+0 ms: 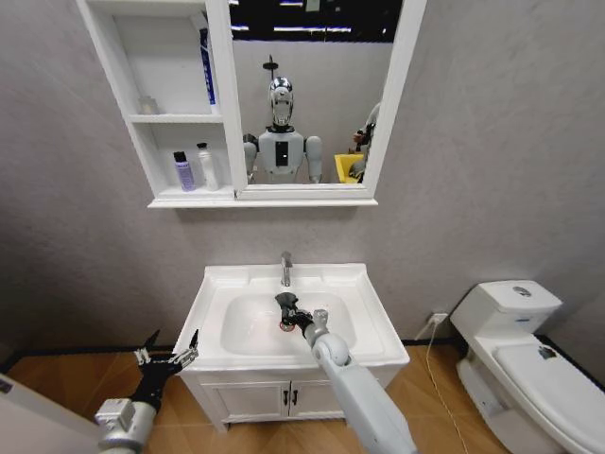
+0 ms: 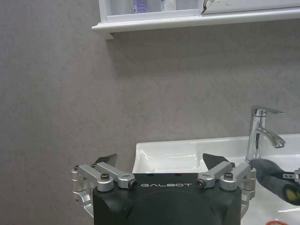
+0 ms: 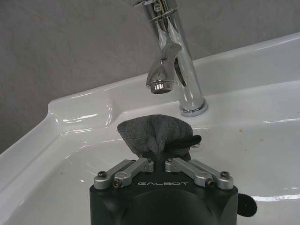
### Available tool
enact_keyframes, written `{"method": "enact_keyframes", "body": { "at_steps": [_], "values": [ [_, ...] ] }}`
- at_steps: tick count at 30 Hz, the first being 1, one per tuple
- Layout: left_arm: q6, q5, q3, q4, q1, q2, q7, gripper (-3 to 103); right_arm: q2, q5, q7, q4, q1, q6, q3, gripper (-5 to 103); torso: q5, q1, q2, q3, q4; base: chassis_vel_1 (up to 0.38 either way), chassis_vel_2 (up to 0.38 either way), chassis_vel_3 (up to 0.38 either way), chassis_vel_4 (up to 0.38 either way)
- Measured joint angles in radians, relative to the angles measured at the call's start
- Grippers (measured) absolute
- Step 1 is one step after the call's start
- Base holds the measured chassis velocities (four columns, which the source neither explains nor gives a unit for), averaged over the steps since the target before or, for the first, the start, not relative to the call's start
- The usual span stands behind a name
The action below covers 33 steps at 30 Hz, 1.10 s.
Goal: Move facial cleanser and shampoo from washbasin to cabinet, then wipe washbasin with towel.
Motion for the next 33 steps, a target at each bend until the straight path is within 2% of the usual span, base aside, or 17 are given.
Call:
{"method": "enact_keyframes", "body": {
  "at_steps": [3, 6, 13, 23, 29, 33],
  "values": [
    [0.000, 0.000, 0.000, 0.000, 0.000, 0.000, 0.000, 100, 0.020, 0.036, -0.009, -0.037, 0.021, -0.002, -0.006, 5, 0.0002, 0.000, 0.000, 0.000, -0.0001, 0.000, 0.000, 0.000, 0.000],
    [0.000, 0.000, 0.000, 0.000, 0.000, 0.000, 0.000, 100, 0.071, 0.100, -0.019, -0.113, 0.052, -0.004, -0.027, 5, 0.0002, 0.000, 0.000, 0.000, 0.0000, 0.000, 0.000, 0.000, 0.000],
    [0.000, 0.000, 0.000, 0.000, 0.000, 0.000, 0.000, 100, 0.135, 0.114, -0.010, -0.205, 0.070, -0.024, -0.031, 5, 0.0003, 0.000, 0.000, 0.000, 0.0001, 0.000, 0.000, 0.000, 0.000],
    [0.000, 0.000, 0.000, 0.000, 0.000, 0.000, 0.000, 100, 0.128, 0.066, 0.016, -0.274, 0.068, -0.060, -0.022, 5, 0.0004, 0.000, 0.000, 0.000, -0.0001, 0.000, 0.000, 0.000, 0.000],
    [0.000, 0.000, 0.000, 0.000, 0.000, 0.000, 0.000, 100, 0.088, 0.043, 0.043, -0.281, 0.067, -0.081, -0.017, 5, 0.0005, 0.000, 0.000, 0.000, -0.0001, 0.000, 0.000, 0.000, 0.000],
    [0.000, 0.000, 0.000, 0.000, 0.000, 0.000, 0.000, 100, 0.054, -0.006, 0.054, -0.276, 0.059, -0.085, 0.000, 5, 0.0005, 0.000, 0.000, 0.000, 0.0000, 0.000, 0.000, 0.000, 0.000]
  ]
}}
